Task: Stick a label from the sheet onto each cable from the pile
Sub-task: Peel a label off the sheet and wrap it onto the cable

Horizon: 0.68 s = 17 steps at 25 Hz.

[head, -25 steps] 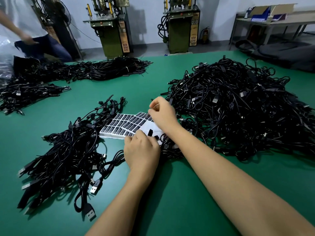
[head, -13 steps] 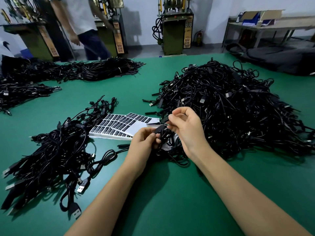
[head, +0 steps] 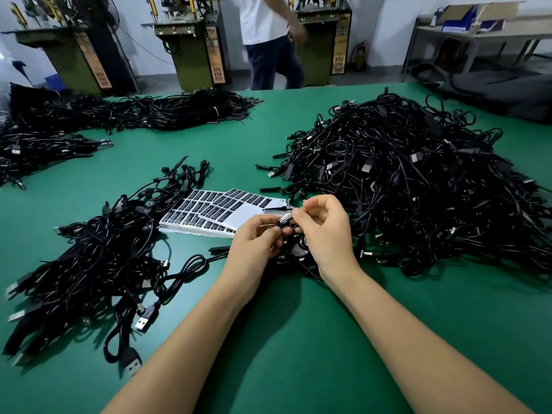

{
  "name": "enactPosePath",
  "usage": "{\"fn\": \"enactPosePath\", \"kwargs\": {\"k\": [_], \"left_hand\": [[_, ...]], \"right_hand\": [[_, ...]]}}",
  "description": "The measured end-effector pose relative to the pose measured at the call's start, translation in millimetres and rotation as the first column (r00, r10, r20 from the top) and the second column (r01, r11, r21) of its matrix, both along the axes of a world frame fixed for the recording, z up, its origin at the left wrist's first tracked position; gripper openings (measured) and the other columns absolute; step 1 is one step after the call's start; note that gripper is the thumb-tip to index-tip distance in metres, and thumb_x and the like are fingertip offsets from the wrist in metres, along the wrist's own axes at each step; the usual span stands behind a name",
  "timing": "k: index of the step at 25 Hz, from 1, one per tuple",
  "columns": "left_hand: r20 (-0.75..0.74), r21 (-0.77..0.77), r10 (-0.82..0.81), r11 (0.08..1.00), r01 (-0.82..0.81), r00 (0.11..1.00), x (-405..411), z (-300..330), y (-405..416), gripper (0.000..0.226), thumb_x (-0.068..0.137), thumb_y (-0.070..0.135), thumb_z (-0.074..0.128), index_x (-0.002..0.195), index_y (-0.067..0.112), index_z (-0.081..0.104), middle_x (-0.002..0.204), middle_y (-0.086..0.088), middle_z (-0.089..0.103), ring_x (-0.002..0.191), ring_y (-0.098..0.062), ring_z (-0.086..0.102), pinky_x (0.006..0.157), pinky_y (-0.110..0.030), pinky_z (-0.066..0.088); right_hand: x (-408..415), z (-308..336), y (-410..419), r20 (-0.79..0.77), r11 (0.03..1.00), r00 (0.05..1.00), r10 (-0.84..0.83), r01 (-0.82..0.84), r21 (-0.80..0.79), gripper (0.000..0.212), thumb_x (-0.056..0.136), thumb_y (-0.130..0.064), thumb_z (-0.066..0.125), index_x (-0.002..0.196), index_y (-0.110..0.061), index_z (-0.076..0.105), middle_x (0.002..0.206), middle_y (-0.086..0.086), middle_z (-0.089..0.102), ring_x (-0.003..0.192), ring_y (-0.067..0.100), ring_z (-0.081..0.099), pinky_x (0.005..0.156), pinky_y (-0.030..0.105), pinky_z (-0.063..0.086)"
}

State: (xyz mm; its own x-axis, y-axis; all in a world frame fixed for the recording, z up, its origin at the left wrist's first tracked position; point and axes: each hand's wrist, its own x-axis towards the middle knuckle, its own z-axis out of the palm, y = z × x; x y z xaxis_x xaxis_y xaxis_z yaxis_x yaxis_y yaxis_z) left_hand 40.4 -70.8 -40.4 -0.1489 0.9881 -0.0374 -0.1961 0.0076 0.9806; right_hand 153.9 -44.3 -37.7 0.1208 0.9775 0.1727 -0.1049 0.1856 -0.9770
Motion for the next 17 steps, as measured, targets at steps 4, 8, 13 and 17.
{"fn": "enactPosePath", "kwargs": {"k": [4, 8, 13, 17], "left_hand": [[0.004, -0.015, 0.002, 1.000, -0.002, 1.000, 1.9, 2.2, 0.0, 0.022, 0.093, -0.007, 0.043, 0.092, 0.005, 0.062, 0.073, -0.005, 0.065, 0.045, -0.001, 0.047, 0.045, -0.011, 0.039], [0.062, -0.026, -0.021, 0.999, 0.023, 0.998, 1.6, 3.7, 0.6, 0.023, 0.093, -0.009, 0.040, 0.100, -0.004, 0.061, 0.067, -0.002, 0.066, 0.042, 0.000, 0.050, 0.041, -0.010, 0.039], [0.063, -0.007, -0.047, 0.999, 0.047, 0.997, 1.7, 5.0, -0.6, 0.023, 0.093, -0.007, 0.043, 0.089, 0.000, 0.064, 0.066, 0.000, 0.066, 0.043, 0.000, 0.049, 0.041, -0.010, 0.038], [0.033, 0.014, -0.051, 0.999, 0.050, 0.998, 0.5, 4.7, -1.7, 0.021, 0.096, -0.001, 0.046, 0.088, 0.003, 0.066, 0.070, -0.003, 0.064, 0.043, 0.001, 0.046, 0.042, -0.010, 0.039]], "right_hand": [[-1.0, -2.0, 1.0, 0.060, 1.000, 0.998, 0.013, -0.013, 0.003, 0.019, 0.086, -0.002, 0.064, 0.083, -0.018, 0.055, 0.080, 0.000, 0.061, 0.075, 0.014, 0.059, 0.078, 0.039, 0.053], [-1.8, -2.2, 2.0, 0.091, 1.000, 0.995, 0.028, -0.028, -0.006, 0.019, 0.086, -0.002, 0.064, 0.083, -0.018, 0.055, 0.080, 0.000, 0.061, 0.075, 0.013, 0.059, 0.075, 0.033, 0.053], [-1.1, -1.7, 1.8, 0.106, 0.999, 0.993, 0.044, -0.044, -0.005, 0.018, 0.086, -0.002, 0.064, 0.084, -0.017, 0.055, 0.082, 0.001, 0.061, 0.076, 0.015, 0.058, 0.076, 0.030, 0.051], [-1.0, -1.0, 2.3, 0.111, 0.998, 0.992, 0.055, -0.055, -0.002, 0.019, 0.086, -0.001, 0.063, 0.083, -0.018, 0.055, 0.080, 0.000, 0.060, 0.075, 0.013, 0.058, 0.074, 0.024, 0.048]]}}
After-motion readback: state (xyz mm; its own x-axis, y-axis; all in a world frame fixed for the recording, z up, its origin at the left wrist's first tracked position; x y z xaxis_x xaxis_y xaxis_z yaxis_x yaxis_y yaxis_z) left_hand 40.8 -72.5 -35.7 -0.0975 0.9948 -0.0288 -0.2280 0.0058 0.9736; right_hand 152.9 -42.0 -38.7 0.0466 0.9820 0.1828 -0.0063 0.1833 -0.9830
